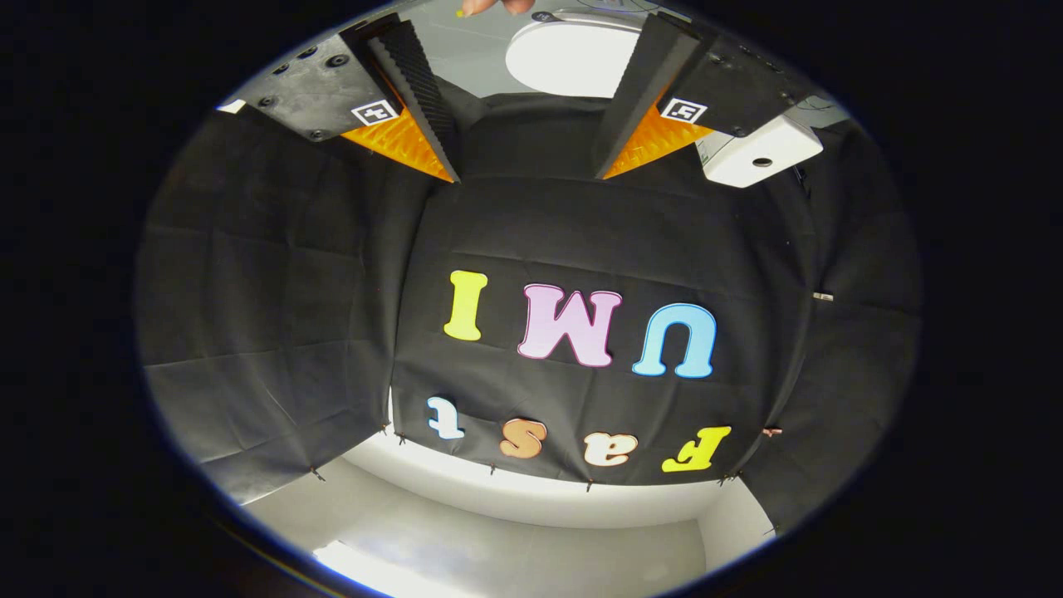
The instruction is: Open the toilet lid.
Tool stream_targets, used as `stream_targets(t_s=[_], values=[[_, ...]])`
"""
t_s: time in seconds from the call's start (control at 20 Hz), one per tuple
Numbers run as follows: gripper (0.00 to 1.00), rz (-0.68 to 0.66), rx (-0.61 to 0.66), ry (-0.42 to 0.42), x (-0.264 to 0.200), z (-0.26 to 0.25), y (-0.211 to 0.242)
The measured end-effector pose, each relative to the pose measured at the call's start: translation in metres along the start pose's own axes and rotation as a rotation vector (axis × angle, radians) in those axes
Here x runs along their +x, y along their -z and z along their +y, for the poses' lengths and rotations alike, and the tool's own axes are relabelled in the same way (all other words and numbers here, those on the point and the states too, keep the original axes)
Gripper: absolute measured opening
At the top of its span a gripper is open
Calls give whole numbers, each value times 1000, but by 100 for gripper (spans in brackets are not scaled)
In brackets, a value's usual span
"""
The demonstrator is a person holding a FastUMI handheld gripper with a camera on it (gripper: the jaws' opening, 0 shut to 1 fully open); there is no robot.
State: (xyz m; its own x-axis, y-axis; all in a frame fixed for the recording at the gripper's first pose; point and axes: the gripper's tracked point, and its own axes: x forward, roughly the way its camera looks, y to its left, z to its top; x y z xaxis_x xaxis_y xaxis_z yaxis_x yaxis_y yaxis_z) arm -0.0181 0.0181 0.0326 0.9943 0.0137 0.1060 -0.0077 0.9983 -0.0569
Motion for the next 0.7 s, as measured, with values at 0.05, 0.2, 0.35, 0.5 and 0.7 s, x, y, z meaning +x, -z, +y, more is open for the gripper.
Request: stream_targets(t_s=[0.05, 0.2, 0.35, 0.5, 0.7], values=[[98, -6, -3, 14, 1, -2, -1], [98, -4, 26, 1, 1, 5, 2], [98, 8, 31, -13, 10, 11, 11], [98, 32, 13, -32, 24, 19, 28], [98, 54, 51, -47, 41, 27, 52]])
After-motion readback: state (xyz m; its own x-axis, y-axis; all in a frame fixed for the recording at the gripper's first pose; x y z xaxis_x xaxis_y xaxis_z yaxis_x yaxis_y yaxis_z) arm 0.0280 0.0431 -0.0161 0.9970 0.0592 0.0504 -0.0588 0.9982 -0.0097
